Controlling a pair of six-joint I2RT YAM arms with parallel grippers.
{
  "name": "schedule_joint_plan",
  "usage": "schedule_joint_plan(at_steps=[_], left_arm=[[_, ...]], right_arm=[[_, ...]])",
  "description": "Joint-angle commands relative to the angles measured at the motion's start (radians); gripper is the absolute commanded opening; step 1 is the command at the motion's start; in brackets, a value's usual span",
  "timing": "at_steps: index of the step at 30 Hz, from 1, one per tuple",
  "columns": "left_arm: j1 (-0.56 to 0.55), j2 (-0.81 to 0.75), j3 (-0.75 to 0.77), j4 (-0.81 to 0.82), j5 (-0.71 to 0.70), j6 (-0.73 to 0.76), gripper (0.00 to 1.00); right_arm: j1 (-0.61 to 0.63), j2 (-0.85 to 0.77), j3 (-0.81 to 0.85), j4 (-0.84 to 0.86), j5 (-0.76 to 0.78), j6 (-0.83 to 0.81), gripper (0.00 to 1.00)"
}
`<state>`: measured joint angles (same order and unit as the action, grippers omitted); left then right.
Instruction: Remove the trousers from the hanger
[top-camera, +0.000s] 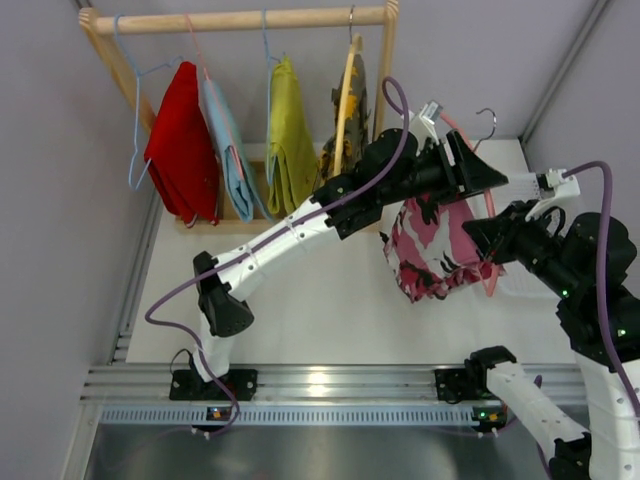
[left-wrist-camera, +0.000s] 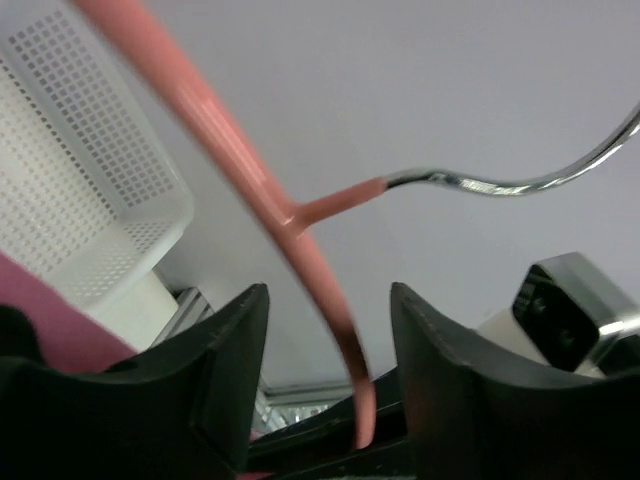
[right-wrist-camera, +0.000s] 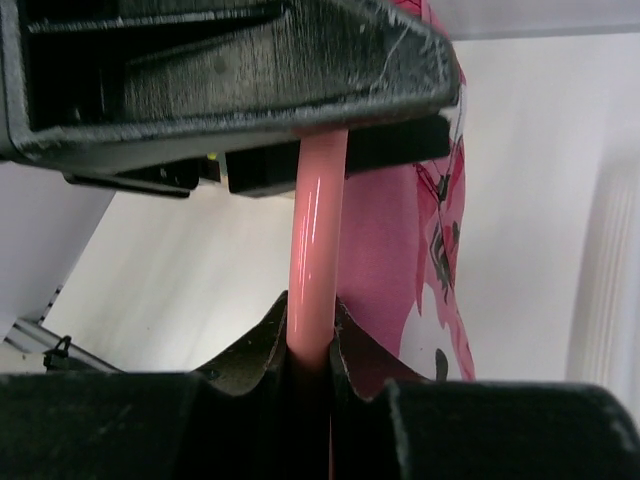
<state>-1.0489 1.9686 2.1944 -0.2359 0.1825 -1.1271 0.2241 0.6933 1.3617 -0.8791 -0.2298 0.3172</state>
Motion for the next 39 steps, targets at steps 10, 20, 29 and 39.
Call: schedule_joint_plan(at_steps=[10, 20, 29, 39], left_arm=[[-0.008, -0.017, 0.036, 0.104, 0.005, -0.069, 0.0], [0.006, -0.037, 0.059, 0.17, 0.074, -0.105, 0.0], [0.105, -0.109, 0.005, 0.271, 0.167, -0.083, 0.0], [0.199, -0.169, -0.074, 0.343, 0.288, -0.177, 0.0]], right_arm=[[-0.009, -0.049, -0.047, 0.335, -0.105, -0.05, 0.24], [-0.008, -0.207, -0.102, 0.263, 0.225, -0.176, 0.95], [0.058, -0.32, -0.177, 0.147, 0.378, -0.233, 0.95], [0.126, -0.547, -0.416, 0.192, 0.264, -0.44, 0.99]])
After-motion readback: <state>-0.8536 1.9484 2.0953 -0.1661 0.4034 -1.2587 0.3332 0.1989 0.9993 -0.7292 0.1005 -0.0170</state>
